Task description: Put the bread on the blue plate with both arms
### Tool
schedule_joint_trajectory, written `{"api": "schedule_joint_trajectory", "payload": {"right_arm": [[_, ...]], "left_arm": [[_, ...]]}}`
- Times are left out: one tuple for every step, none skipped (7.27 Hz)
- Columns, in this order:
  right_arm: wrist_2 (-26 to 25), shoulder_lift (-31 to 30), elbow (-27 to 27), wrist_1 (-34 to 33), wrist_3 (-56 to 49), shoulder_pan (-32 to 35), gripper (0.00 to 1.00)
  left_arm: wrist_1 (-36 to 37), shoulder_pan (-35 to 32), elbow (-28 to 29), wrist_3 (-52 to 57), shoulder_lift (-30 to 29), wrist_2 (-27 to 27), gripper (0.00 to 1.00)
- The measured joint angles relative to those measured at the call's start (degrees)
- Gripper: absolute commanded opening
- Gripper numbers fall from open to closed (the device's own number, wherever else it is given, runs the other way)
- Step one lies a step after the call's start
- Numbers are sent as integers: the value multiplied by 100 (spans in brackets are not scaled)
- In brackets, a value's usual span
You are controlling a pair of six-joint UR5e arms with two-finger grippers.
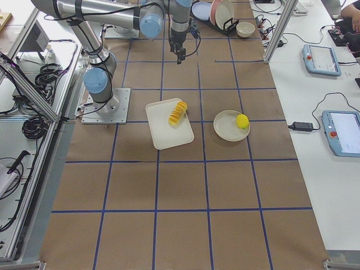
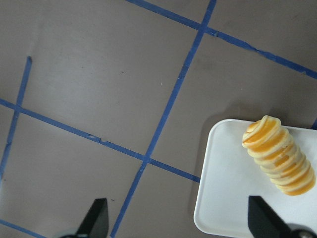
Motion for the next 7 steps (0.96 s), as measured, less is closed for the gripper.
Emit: {"api": "schedule_joint_trajectory", "payload": {"right_arm": [[33, 12, 562, -679, -1036, -639, 100], [61, 38, 1184, -1568, -1940, -1183, 100], [106, 106, 1699, -2363, -2491, -1547, 100], [174, 239, 2012, -2899, -2788, -1739, 100], [225, 437, 2153, -3178, -2950, -1827, 100], [257, 610, 2217, -3290, -3022, -1898, 100], [275, 729, 2241, -3355, -3077, -1967, 100]], "left_arm": [[62, 350, 184, 527, -467, -158, 100], [99, 584, 398, 829, -965, -382, 100], [133, 692, 692, 963, -1479, -515, 100], [161, 737, 1043, 1066, -1978, -575, 100], [170, 768, 1374, 1208, -2452, -646, 99], [156, 802, 1587, 1323, -2891, -823, 98], [133, 830, 1650, 1370, -3180, -1029, 89]]}}
